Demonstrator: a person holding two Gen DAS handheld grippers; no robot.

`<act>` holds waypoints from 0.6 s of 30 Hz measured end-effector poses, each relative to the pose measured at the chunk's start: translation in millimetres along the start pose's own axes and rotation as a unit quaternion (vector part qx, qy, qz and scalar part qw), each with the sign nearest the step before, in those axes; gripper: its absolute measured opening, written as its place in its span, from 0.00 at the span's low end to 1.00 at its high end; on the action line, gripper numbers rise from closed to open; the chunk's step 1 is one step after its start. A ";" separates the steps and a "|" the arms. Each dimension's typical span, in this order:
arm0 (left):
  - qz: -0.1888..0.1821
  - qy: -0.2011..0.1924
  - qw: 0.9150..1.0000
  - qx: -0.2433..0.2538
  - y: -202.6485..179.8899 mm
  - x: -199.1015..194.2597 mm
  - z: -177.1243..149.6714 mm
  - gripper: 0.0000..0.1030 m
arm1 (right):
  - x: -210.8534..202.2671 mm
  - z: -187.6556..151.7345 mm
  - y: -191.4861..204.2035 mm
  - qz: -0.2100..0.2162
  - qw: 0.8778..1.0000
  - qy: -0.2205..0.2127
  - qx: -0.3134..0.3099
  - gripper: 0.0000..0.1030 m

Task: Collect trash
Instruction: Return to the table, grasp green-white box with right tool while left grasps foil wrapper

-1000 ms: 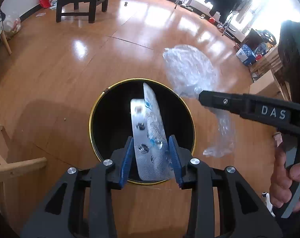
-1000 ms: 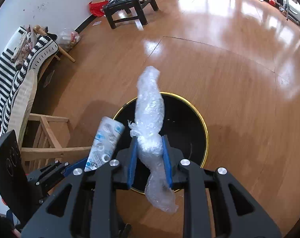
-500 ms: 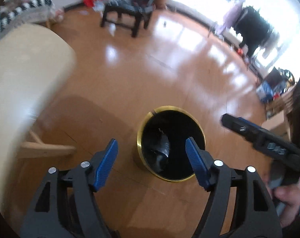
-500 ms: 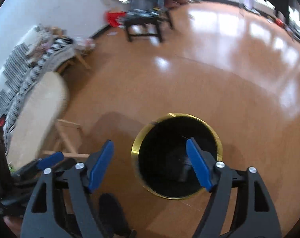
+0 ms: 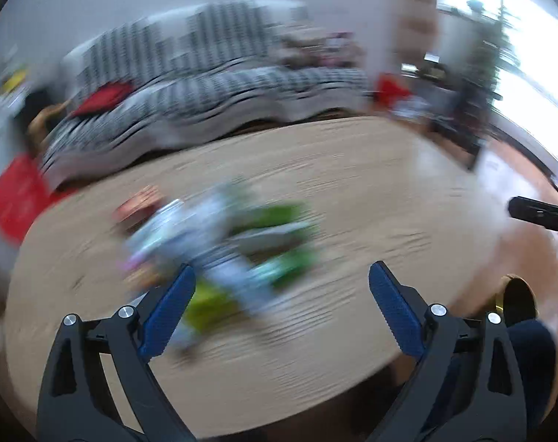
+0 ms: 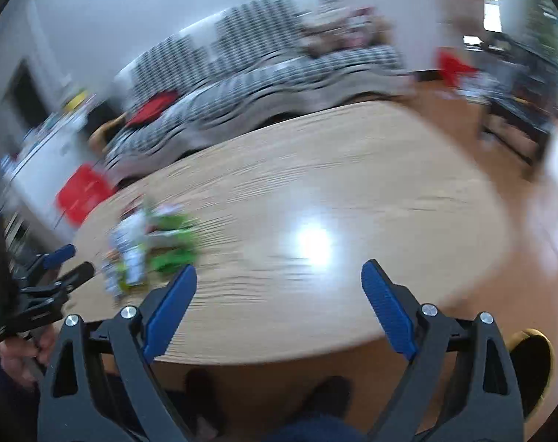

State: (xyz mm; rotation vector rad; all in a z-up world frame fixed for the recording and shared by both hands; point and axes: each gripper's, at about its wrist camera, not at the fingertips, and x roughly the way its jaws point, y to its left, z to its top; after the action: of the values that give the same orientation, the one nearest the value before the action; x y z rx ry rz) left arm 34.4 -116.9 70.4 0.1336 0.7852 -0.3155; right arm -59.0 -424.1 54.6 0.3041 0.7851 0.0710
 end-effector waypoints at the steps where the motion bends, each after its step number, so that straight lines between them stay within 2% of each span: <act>1: 0.009 0.006 1.000 -0.020 21.7 1.0 -9.0 0.89 | 19.0 5.4 27.1 0.017 1.000 0.013 -0.017 0.85; 4: 0.037 0.027 0.996 -0.077 70.2 7.6 -30.0 0.89 | 58.3 12.5 84.4 0.044 0.997 0.040 -0.053 0.85; 7: 0.030 0.043 0.991 -0.123 106.0 20.6 -49.3 0.89 | 83.7 20.2 119.9 0.064 0.994 0.050 -0.077 0.85; 9: 0.022 0.064 0.988 -0.138 116.0 30.3 -54.9 0.89 | 94.7 21.6 129.7 0.059 0.993 0.054 -0.089 0.85; 11: 0.018 0.065 0.988 -0.139 124.4 37.5 -53.4 0.89 | 115.0 29.4 139.3 0.050 0.992 0.062 -0.098 0.85; 14: 0.027 0.071 0.988 -0.135 124.8 50.3 -47.0 0.89 | 144.5 42.3 145.4 0.046 0.988 0.075 -0.124 0.85; 16: 0.024 0.086 0.986 -0.139 126.2 65.4 -44.2 0.89 | 169.4 53.2 144.5 0.051 0.986 0.084 -0.136 0.85; 18: 0.036 0.099 0.984 -0.146 128.6 76.7 -47.3 0.89 | 196.7 61.1 142.5 0.059 0.983 0.095 -0.148 0.85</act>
State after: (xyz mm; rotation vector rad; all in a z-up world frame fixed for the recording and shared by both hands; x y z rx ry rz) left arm 95.6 -1.9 -17.2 -0.0843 1.0121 -0.1168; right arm 130.3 -268.5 2.8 0.0613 0.9328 0.3289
